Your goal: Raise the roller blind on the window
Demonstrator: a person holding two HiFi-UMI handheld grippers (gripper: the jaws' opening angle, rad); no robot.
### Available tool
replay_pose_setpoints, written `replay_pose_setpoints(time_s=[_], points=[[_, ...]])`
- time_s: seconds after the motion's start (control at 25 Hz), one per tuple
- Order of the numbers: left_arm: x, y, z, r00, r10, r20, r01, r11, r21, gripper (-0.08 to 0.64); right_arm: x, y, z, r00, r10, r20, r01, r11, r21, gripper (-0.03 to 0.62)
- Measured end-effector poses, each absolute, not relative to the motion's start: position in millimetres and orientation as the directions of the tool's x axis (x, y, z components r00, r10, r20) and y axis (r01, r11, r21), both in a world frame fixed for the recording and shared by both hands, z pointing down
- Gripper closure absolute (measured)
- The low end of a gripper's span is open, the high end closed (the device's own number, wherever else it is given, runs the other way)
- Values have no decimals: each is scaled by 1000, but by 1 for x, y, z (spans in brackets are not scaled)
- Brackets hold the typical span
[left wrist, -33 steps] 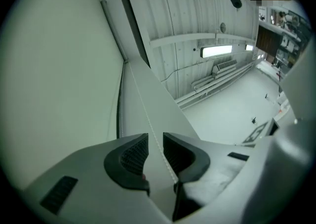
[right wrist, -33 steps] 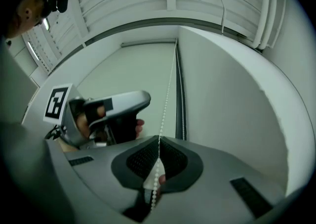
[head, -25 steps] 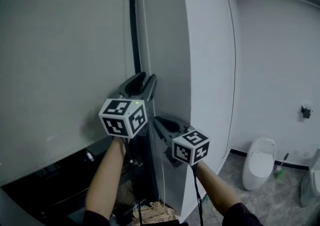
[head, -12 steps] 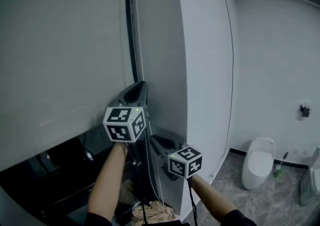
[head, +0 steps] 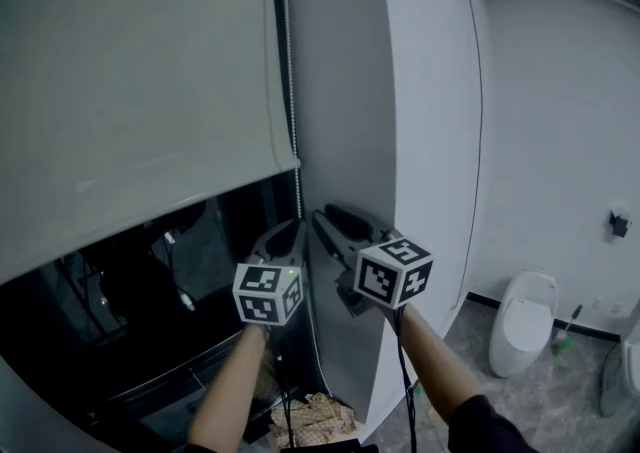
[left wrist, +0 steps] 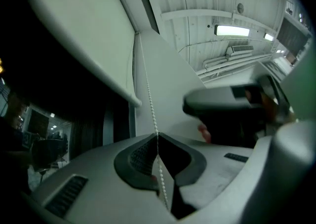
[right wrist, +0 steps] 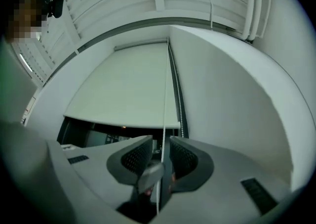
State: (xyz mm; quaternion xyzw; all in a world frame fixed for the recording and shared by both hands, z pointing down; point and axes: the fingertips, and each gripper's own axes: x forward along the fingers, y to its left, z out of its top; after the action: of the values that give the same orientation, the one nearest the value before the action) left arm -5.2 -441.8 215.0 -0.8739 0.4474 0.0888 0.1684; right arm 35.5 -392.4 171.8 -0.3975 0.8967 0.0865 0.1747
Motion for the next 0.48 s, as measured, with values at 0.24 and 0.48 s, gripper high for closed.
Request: replay_pose_setpoints(time_s=[0.24, 0.48], points=[[-8, -439, 269, 595, -768, -235, -804, -569, -174, 543, 13, -409, 112, -611, -692, -385, -765, 640, 64, 503], [-10, -431, 289, 612, -762, -211, -790, -587, -174, 543, 1, -427, 110, -583, -729, -359, -792, 608, 53, 503]])
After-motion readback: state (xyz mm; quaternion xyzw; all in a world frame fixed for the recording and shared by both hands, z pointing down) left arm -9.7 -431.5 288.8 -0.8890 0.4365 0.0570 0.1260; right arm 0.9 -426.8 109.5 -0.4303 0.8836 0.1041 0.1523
